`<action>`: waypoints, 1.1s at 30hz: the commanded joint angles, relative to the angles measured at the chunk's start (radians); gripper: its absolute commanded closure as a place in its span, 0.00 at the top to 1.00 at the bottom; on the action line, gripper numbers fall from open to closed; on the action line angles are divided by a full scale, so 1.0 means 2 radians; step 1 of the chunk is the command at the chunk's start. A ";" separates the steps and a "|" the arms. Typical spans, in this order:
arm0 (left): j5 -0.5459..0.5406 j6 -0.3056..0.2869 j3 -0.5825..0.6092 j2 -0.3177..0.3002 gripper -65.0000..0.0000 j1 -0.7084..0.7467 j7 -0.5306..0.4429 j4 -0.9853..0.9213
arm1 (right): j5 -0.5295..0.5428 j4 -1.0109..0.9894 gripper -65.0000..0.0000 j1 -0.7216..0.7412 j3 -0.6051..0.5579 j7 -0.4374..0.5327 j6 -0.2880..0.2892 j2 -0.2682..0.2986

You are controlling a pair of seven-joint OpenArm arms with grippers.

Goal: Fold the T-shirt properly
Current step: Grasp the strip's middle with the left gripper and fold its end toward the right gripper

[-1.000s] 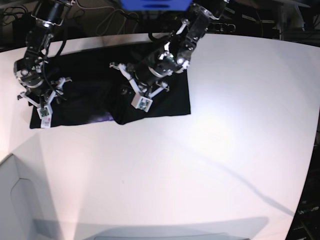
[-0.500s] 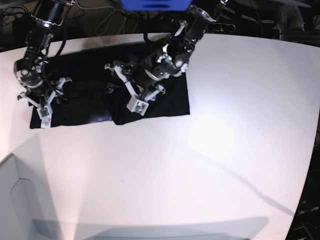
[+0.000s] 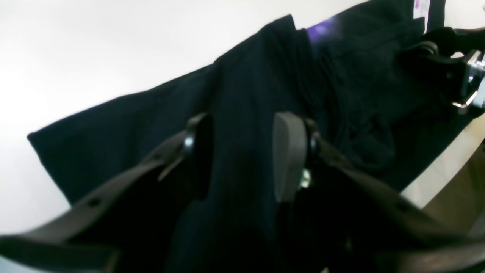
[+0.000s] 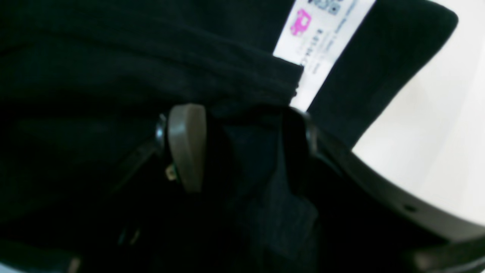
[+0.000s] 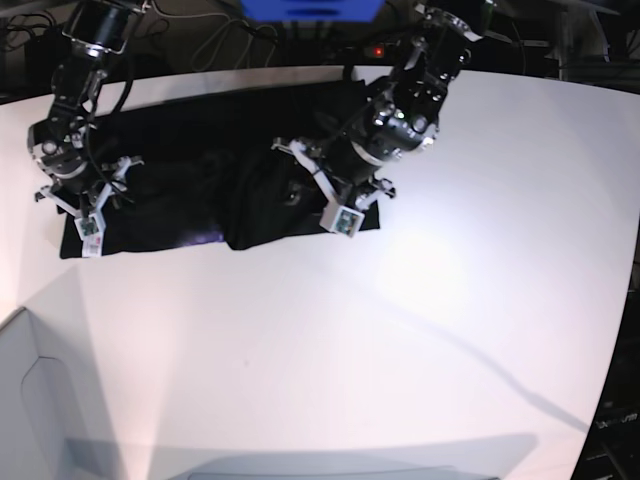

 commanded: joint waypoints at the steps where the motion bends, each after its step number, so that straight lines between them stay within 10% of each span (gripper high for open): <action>1: -0.007 -0.001 0.008 0.002 0.36 -0.002 -0.004 -0.002 | -0.002 0.005 0.51 0.004 0.001 0.002 0.005 0.004; 19: -0.007 -0.004 0.216 0.057 0.36 -0.120 -0.011 -0.118 | -0.003 0.006 0.51 0.004 -0.011 0.003 0.005 -0.003; 26: -0.007 -0.002 0.173 0.054 0.36 -0.116 -0.010 -0.060 | -0.003 0.044 0.51 0.004 -0.008 0.003 0.005 -0.004; 33: -0.007 -0.002 -0.015 -0.023 0.36 -0.027 -0.011 0.022 | -0.003 0.111 0.51 0.011 0.034 -0.002 0.005 -0.029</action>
